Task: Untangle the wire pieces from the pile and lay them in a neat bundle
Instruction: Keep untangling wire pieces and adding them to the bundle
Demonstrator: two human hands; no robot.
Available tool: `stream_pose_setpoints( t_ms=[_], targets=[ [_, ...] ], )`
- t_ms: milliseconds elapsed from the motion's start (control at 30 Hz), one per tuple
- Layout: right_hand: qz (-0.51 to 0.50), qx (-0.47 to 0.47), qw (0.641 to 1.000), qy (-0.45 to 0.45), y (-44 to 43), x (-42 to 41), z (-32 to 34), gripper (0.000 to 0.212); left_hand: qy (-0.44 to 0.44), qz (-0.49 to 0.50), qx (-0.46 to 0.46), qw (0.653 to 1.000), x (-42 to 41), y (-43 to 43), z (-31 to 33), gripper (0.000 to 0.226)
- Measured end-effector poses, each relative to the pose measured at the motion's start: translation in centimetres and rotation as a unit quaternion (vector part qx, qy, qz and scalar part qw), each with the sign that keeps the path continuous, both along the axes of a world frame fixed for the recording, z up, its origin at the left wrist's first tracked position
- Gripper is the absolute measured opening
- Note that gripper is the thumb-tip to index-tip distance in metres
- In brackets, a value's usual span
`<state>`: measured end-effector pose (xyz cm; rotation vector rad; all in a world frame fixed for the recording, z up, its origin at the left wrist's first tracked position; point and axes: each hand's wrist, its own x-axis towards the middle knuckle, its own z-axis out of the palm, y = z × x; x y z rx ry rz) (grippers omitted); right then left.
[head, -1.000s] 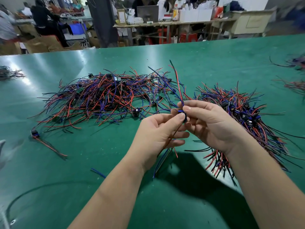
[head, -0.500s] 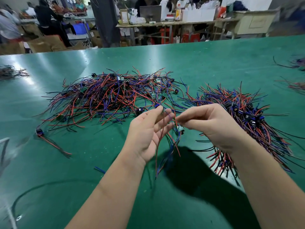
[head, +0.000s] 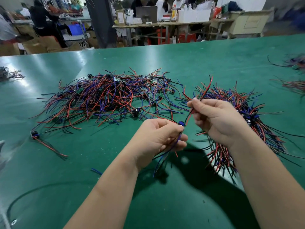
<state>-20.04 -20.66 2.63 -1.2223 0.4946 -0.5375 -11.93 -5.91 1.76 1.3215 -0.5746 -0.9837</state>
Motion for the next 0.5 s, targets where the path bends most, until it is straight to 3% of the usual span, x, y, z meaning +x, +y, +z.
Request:
stream_pose_setpoints(
  t_ms=[167, 367, 500],
  targets=[
    [-0.03, 0.039, 0.998, -0.043, -0.8, -0.6, 0.8, 0.024, -0.026, -0.129, 0.012, 0.991, -0.1, 1.0, 0.4, 0.013],
    [-0.089, 0.148, 0.983, -0.065, -1.6, -0.8, 1.2, 0.018, -0.061, -0.214, 0.053, 0.973, 0.6, 1.8, 0.7, 0.015],
    [-0.105, 0.159, 0.978, -0.088, -1.1, -0.2, 0.8, 0.017, -0.081, -0.227, 0.066, 0.968, 0.6, 1.8, 0.3, 0.015]
  ],
)
